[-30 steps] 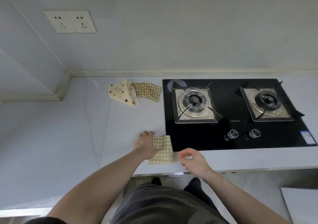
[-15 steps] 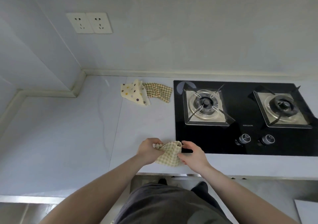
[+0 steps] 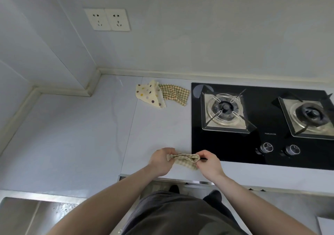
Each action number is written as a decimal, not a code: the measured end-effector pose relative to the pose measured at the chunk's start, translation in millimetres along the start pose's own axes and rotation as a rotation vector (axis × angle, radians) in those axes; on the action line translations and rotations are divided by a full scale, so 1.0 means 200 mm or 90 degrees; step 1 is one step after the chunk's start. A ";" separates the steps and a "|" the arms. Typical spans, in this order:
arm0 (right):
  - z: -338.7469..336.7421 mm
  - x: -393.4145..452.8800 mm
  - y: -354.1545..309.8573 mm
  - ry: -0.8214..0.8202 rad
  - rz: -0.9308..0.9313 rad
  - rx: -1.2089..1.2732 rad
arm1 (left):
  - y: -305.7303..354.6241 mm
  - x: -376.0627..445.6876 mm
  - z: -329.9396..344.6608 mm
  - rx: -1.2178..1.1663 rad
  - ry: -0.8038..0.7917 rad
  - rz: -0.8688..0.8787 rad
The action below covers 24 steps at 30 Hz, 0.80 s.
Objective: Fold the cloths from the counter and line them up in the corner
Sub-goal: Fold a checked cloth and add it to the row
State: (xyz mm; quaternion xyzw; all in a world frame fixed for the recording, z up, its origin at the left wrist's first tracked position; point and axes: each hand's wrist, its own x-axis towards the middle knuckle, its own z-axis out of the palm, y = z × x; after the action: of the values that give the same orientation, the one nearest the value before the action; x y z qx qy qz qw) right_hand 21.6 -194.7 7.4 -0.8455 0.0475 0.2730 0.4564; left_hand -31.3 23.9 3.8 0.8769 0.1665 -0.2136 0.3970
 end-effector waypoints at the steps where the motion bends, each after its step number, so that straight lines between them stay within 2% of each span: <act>1: 0.00 -0.01 0.00 -0.015 -0.012 -0.033 | -0.01 0.00 0.00 0.031 -0.008 0.010; 7: -0.01 -0.11 0.02 -0.023 -0.201 -0.284 | -0.03 0.00 0.02 0.181 -0.053 0.088; 11: -0.01 -0.11 0.06 -0.031 -0.321 -0.339 | -0.03 -0.02 0.02 0.240 -0.071 0.104; 15: -0.02 -0.09 0.11 -0.035 -0.332 -0.404 | -0.01 -0.06 0.00 0.289 -0.082 0.120; 19: -0.02 -0.11 0.13 -0.070 -0.333 -0.479 | 0.03 -0.08 -0.01 0.259 -0.076 0.093; 24: 0.00 -0.15 0.12 -0.120 -0.246 -0.467 | 0.12 -0.01 0.02 0.217 -0.028 0.060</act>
State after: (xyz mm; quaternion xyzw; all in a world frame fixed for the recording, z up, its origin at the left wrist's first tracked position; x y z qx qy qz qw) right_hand -11.2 -213.4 4.6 -0.9166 -0.2541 0.2570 0.1708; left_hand -22.1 6.2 17.4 0.9335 0.0777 -0.2390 0.2557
